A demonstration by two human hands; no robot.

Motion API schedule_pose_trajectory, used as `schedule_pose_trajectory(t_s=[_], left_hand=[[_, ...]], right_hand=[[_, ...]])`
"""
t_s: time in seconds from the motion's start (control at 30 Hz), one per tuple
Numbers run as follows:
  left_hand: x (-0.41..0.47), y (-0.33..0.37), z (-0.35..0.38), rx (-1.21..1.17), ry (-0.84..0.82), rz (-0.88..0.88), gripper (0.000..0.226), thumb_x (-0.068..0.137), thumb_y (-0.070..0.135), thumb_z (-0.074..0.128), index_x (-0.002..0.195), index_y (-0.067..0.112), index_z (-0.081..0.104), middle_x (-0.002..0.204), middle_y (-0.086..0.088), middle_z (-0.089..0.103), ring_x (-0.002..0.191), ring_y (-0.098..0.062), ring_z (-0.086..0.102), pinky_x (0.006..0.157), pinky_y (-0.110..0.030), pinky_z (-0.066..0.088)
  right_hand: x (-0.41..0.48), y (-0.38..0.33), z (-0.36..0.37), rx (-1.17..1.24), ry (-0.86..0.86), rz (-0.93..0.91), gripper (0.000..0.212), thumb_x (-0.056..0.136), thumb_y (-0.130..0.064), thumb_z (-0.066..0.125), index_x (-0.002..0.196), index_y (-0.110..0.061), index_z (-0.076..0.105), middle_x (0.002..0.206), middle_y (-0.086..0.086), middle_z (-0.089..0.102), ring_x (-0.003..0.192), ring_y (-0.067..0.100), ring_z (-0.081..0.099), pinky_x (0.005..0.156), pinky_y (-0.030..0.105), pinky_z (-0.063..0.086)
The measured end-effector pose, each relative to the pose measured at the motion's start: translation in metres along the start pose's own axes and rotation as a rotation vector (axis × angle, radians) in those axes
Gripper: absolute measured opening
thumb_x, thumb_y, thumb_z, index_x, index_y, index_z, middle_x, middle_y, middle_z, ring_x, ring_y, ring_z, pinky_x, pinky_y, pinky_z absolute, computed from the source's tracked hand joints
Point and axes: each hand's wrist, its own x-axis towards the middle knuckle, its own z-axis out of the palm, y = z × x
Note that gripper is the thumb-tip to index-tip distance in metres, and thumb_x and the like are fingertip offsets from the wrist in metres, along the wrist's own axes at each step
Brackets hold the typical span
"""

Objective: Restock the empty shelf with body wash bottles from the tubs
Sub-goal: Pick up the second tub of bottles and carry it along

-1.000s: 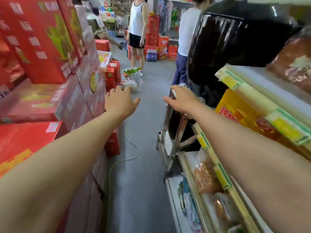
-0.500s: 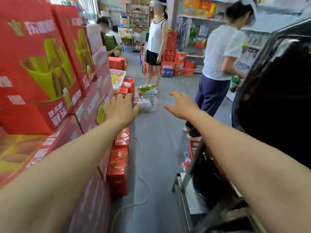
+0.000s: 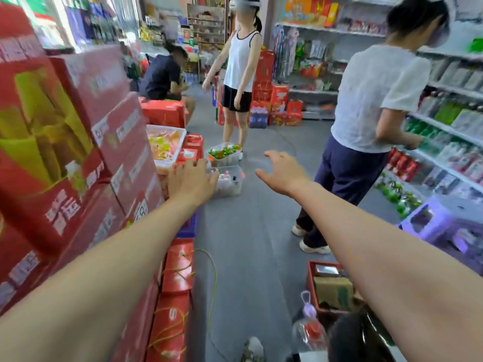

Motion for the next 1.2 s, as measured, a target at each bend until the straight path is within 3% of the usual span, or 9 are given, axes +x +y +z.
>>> schedule_pose_trajectory(t_s=[0.4, 0.87, 1.2], left_hand=[[0.320, 0.038, 0.083, -0.022, 0.027, -0.087, 0.052, 0.094, 0.051, 0.045, 0.139, 0.023, 0.049, 0.139, -0.014, 0.051, 0.130, -0.034, 0.045, 0.107, -0.045, 0.033], [0.708, -0.002, 0.219, -0.011, 0.032, -0.051, 0.054, 0.093, 0.051, 0.045, 0.138, 0.022, 0.048, 0.136, -0.016, 0.052, 0.124, -0.039, 0.048, 0.104, -0.046, 0.035], [0.932, -0.029, 0.338, -0.030, -0.090, -0.103, 0.054, 0.095, 0.052, 0.036, 0.138, 0.022, 0.048, 0.135, -0.017, 0.052, 0.124, -0.040, 0.047, 0.103, -0.048, 0.037]], right_hand=[[0.332, 0.065, 0.003, -0.016, -0.020, -0.016, 0.062, 0.093, -0.055, 0.054, 0.145, -0.022, 0.042, 0.145, 0.011, 0.047, 0.135, 0.032, 0.042, 0.105, 0.044, 0.042], [0.728, 0.094, 0.072, -0.007, -0.003, 0.049, 0.067, 0.094, -0.056, 0.050, 0.151, -0.023, 0.035, 0.152, 0.010, 0.040, 0.138, 0.031, 0.040, 0.106, 0.047, 0.042], [0.966, 0.139, 0.146, -0.006, -0.088, 0.105, 0.065, 0.095, -0.054, 0.051, 0.149, -0.022, 0.036, 0.149, 0.011, 0.043, 0.137, 0.031, 0.041, 0.103, 0.044, 0.044]])
